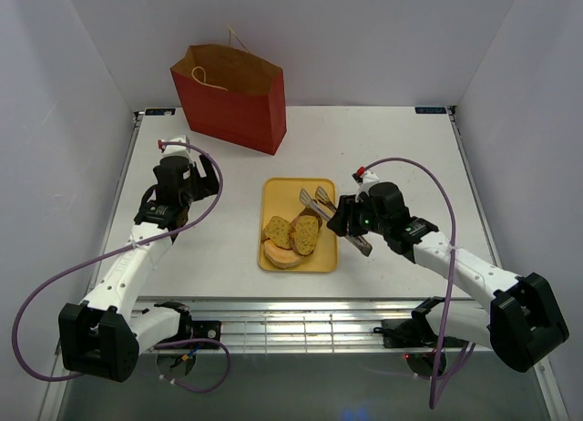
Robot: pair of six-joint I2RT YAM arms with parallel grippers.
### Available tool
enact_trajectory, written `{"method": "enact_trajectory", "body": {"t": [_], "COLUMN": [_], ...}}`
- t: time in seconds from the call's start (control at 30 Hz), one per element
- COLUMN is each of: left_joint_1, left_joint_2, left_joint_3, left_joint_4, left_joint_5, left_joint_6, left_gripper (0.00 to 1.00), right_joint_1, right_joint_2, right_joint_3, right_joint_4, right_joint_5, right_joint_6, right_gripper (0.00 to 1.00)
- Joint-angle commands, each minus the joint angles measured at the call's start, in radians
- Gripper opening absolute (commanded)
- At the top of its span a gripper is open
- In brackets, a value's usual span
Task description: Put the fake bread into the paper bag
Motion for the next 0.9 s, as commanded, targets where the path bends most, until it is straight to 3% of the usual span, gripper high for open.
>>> {"method": "enact_trajectory", "body": {"t": [0.0,0.3,0.5,0.87], "left_joint_1": [-0.004,-0.004,-0.006,-0.007], "left_joint_2": [-0.004,-0.004,-0.004,-0.009], "left_joint_3": [0.009,0.009,0.009,0.009], "left_joint_4": [0.008,0.006,0.006,0.006], "left_joint_5": [0.016,0.019,0.016,0.014], "left_joint_6": [0.002,0.002,0.004,0.004], "left_gripper": [0.98,0.98,0.98,0.98], "right_joint_1": [-0.005,-0.005,-0.005,-0.005], "right_joint_2": [-0.001,0.012,0.025,-0.011], "right_joint_3": [-0.013,-0.022,-0.005,0.063], "right_joint_4": [0.051,0.051,0.051,0.027], "right_joint_5": [-0.007,0.005,-0.033,-0.042], "right_joint_6": [0.013,0.030,0.033,0.032], "right_gripper": [0.57,0.56,0.46,0.20]}}
